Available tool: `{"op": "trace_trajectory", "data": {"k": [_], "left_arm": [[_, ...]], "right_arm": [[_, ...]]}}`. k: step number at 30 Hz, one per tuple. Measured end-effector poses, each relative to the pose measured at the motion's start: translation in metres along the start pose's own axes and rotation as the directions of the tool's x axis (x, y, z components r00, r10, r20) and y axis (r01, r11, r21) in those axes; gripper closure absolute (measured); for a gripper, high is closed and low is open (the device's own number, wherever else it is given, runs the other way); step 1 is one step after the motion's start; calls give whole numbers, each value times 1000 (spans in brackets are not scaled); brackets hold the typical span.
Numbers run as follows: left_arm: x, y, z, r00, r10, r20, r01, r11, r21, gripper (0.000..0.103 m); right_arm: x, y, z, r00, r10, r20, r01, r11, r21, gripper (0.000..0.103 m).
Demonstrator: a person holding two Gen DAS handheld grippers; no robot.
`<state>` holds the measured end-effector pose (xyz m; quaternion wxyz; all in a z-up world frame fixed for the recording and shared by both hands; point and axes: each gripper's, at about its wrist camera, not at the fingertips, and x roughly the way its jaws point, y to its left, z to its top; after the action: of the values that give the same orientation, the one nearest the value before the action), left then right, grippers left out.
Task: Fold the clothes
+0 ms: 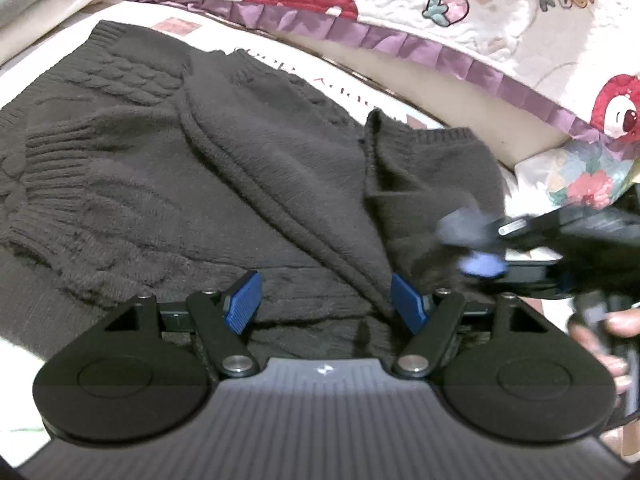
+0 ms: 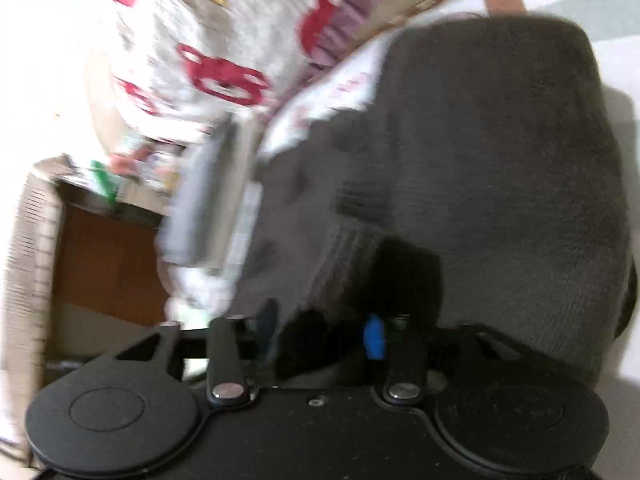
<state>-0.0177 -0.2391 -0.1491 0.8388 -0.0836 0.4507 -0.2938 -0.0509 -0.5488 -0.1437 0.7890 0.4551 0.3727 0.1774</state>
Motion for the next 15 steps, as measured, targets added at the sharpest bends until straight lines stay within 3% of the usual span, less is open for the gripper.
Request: {"op": "trace_trajectory", "data": {"k": [4,6,7,8,10,13,15], "left_arm": [[-9,-7,2,999,-32,16,32,999,-19,32],[-9,-10,2,998,-59,11,60,998,-32,32],[-9,-11,2,997,-70,7,71,997,-41,32],[-9,-13,1,997,-82,3,82,995,-51,32],[-6,-9,1,993,-118,-4,116,984,-132,32],[-1,-1,0,984,-178,-9,168,946,-277,32],[2,-1,-2,983,-179,-40,156,930,-334,30]], "right_arm": [[-52,9,-1,991,87,97,-85,996,-18,47],[-72,6,-4,990,8,142,-5,1000,-23,47],[-77,5,-5,986,-70,153,77,996,-39,47],[-82,5,-7,975,-149,166,161,985,-57,47],[-85,9,-13,933,-300,197,326,938,-118,47],[-84,22,-18,916,-337,216,375,912,-168,47],[-90,22,-21,934,-303,189,339,919,-202,47]]}}
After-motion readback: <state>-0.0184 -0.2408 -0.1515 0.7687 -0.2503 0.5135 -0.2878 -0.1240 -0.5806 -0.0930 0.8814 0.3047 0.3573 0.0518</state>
